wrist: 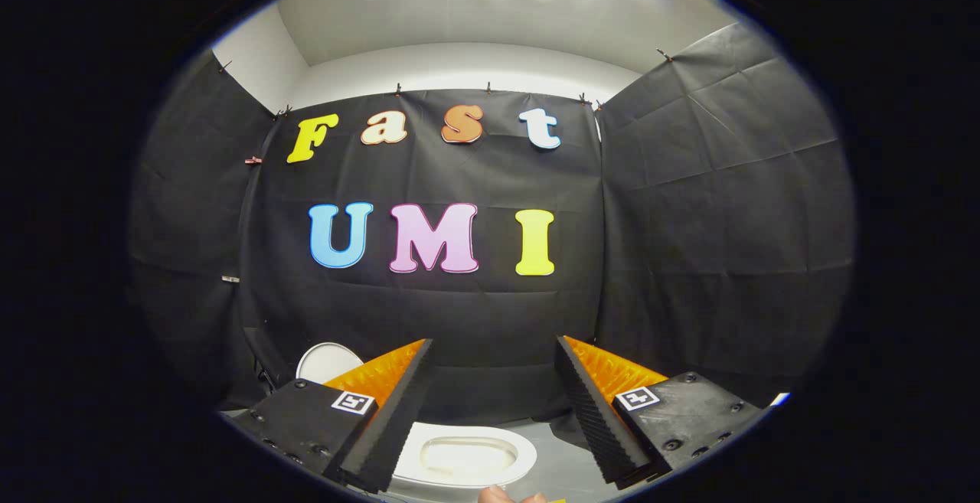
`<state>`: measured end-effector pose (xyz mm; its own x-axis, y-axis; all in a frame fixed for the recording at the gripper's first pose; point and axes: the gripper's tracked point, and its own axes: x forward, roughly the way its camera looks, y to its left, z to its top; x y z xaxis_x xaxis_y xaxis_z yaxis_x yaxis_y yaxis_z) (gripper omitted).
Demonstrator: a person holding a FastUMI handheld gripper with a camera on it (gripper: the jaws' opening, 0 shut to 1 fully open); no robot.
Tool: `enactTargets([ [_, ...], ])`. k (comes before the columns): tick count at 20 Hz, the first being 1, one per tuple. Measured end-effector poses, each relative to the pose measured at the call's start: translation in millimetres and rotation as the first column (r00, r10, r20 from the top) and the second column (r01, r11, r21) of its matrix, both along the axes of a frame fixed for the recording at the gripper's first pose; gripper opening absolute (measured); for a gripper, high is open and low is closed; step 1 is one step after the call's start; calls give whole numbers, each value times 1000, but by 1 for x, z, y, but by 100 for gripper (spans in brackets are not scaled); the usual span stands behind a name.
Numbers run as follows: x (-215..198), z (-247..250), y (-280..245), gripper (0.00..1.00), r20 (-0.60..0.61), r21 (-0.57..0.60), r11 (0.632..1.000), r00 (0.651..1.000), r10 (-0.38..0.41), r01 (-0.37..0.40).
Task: Open the toilet lid.
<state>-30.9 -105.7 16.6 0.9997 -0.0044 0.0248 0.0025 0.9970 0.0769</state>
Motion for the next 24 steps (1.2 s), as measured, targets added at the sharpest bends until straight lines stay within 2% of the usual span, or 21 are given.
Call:
enactTargets([
  [24, 1, -7, 11, 98, -10, -23, 1000, 1000, 12, -12],
])
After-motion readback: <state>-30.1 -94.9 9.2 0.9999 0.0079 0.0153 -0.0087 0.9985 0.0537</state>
